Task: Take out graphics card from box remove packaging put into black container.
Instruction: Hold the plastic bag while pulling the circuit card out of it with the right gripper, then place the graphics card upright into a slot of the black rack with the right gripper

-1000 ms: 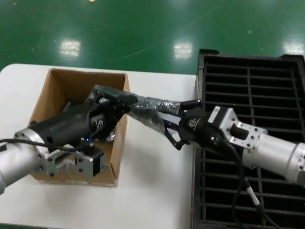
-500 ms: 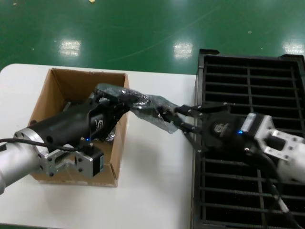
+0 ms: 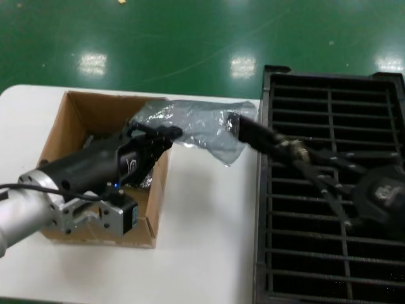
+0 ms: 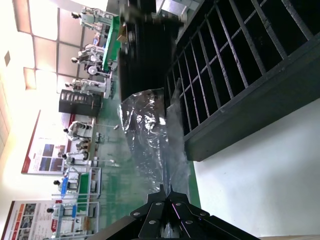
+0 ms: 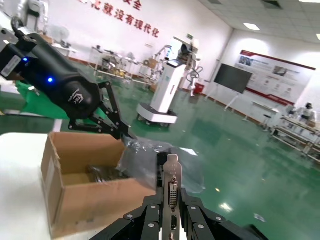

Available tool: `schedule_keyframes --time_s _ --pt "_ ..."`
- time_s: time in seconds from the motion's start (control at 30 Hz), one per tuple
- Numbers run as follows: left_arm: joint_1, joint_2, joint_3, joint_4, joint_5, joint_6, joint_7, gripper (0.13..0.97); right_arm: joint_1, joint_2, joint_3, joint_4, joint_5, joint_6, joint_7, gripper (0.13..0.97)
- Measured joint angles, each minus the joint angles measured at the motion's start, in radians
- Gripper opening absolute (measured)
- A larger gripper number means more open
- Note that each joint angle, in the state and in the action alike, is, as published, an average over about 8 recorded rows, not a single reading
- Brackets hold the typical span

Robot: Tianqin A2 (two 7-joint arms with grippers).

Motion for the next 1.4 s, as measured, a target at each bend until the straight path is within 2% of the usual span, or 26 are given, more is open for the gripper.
schedule_keyframes --time_s 0.23,0.4,1.0,1.2,1.4 --pt "0.0 0.0 0.0 0.0 0.0 0.0 0.0 0.14 -0.188 0.064 0.18 0.048 0.063 0.002 -0.051 0.186" --pt "0.0 0.0 0.0 0.0 0.0 0.0 0.0 0.14 -0.258 0.085 0.247 0.054 0.075 0.008 -0.061 0.186" --pt "0.0 0.0 0.0 0.0 0.0 0.0 0.0 0.139 -0.253 0.12 0.248 0.052 0.076 -0.016 -0.05 0.186" --pt "0.0 0.0 0.0 0.0 0.0 0.0 0.0 0.139 -0.224 0.254 0.247 0.057 0.057 -0.096 -0.004 0.186" --pt "0.0 0.0 0.0 0.0 0.0 0.0 0.0 0.139 -0.166 0.426 0.221 0.043 0.059 -0.237 0.025 0.186"
